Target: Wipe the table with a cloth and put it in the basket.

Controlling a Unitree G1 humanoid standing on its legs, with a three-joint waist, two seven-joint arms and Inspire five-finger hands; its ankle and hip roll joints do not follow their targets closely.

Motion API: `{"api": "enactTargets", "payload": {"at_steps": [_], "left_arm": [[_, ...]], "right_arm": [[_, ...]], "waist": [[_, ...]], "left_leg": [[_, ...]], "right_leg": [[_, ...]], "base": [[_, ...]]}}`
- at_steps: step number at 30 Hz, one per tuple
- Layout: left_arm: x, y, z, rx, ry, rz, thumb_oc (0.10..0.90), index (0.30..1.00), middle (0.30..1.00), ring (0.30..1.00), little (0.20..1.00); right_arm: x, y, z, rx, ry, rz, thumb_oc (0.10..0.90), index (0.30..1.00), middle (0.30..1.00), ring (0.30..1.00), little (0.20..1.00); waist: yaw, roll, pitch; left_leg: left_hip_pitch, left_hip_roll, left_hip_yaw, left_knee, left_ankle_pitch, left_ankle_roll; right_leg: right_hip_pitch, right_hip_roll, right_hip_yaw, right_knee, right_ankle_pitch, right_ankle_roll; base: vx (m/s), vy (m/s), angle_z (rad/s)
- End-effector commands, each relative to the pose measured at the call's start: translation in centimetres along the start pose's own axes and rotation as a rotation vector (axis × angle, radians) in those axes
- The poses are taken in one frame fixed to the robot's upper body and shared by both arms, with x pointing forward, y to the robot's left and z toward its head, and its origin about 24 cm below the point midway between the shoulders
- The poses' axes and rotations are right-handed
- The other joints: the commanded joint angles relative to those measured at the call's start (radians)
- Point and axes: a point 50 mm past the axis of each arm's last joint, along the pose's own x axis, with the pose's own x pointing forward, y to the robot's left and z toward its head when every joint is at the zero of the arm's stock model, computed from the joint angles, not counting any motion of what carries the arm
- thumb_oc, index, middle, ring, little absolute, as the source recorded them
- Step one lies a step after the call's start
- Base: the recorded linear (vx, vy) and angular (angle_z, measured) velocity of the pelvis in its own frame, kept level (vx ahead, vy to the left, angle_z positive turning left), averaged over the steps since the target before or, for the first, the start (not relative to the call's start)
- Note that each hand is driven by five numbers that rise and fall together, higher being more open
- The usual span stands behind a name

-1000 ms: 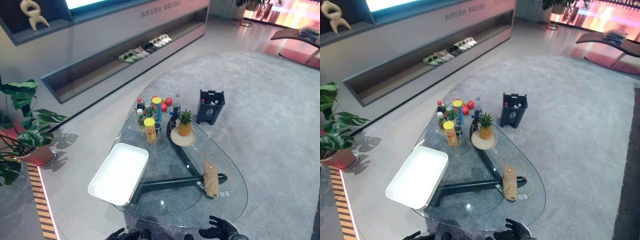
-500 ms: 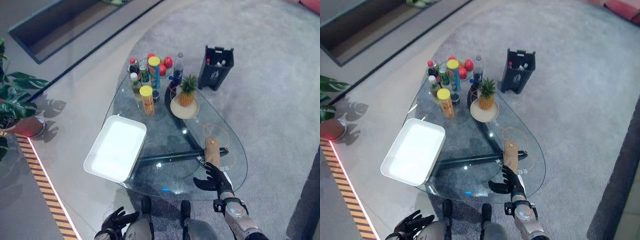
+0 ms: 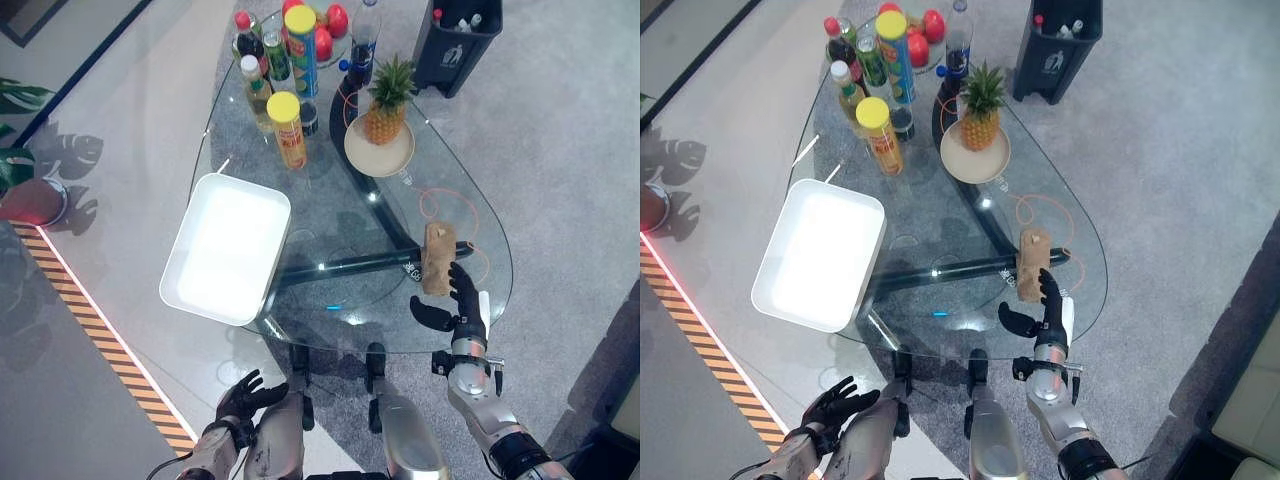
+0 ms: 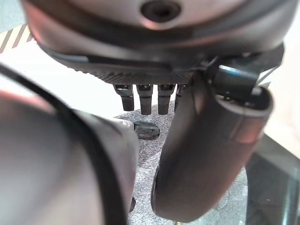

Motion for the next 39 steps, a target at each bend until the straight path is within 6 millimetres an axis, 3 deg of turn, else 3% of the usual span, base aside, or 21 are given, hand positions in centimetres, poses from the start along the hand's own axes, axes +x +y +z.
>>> {"api": "enactTargets", "payload": {"at_steps": [1, 7, 21, 31, 39], "left_arm": [[-0.8, 0.2, -2.8, -0.023, 0.073, 0.034, 0.8, 0.9, 0.9, 0.9, 0.9], [-0.4, -0.7, -2.1, -0.039, 0.058, 0.018, 0.8, 0.9, 0.9, 0.9, 0.9], [0.1, -2.3, -0.3, -0.074, 0.013, -0.013, 0.8, 0.9, 0.9, 0.9, 0.9], [0.3, -3.4, 0.5, -0.085, 0.014, -0.028, 0.8, 0.9, 0.9, 0.9, 0.9], [0.4, -4.0, 1.2, -0.076, 0.002, -0.037, 0.8, 0.9, 0.9, 0.9, 0.9]], "right_arm": [[0.6, -1.7, 3.9, 0.084, -0.197, -0.159, 0.8, 0.9, 0.9, 0.9, 0.9], [1.3, -1.8, 5.7, 0.154, -0.221, -0.294, 0.8, 0.9, 0.9, 0.9, 0.9], [3.3, -1.0, 10.0, 0.266, -0.246, -0.362, 0.8, 0.9, 0.9, 0.9, 0.9], [3.6, -0.2, 12.3, 0.306, -0.29, -0.335, 0.8, 0.9, 0.9, 0.9, 0.9], [4.6, -1.0, 13.9, 0.337, -0.312, -0.411, 0.8, 0.9, 0.9, 0.9, 0.9]], "waist": [[-0.013, -0.015, -0.027], [-0.017, -0.005, 0.021], [-0.016, 0.008, 0.021], [-0.011, 0.021, 0.021], [0.0, 0.024, 0.021]], "left_leg": [[-0.092, -0.068, -0.016, 0.207, -0.126, 0.021], [-0.151, -0.068, -0.004, 0.25, -0.127, 0.019], [-0.35, -0.073, 0.013, 0.329, -0.132, 0.02], [-0.437, -0.078, 0.004, 0.349, -0.121, 0.021], [-0.491, -0.075, 0.003, 0.364, -0.118, 0.021]], "right_leg": [[-0.101, 0.016, -0.06, 0.108, -0.006, -0.036], [-0.16, 0.01, -0.065, 0.141, -0.005, -0.041], [-0.372, 0.001, -0.064, 0.213, 0.006, -0.041], [-0.467, 0.001, -0.061, 0.248, 0.011, -0.042], [-0.522, -0.001, -0.067, 0.263, 0.02, -0.039]], "base": [[0.0, 0.0, 0.0], [-0.01, 0.021, 0.02], [0.01, 0.007, 0.0], [0.0, 0.0, 0.0], [0.0, 0.002, 0.0]]}}
